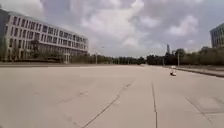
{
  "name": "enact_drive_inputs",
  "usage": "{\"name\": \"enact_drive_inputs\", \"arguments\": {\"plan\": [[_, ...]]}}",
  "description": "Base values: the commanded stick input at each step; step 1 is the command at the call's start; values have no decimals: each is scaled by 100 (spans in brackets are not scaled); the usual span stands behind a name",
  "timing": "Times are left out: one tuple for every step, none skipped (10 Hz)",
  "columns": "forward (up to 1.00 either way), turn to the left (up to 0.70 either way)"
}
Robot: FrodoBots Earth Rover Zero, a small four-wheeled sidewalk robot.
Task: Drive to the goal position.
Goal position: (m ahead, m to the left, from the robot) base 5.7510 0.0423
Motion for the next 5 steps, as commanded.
{"name": "enact_drive_inputs", "arguments": {"plan": [[50,-2],[50,-2],[50,-2],[50,-2],[50,-2]]}}
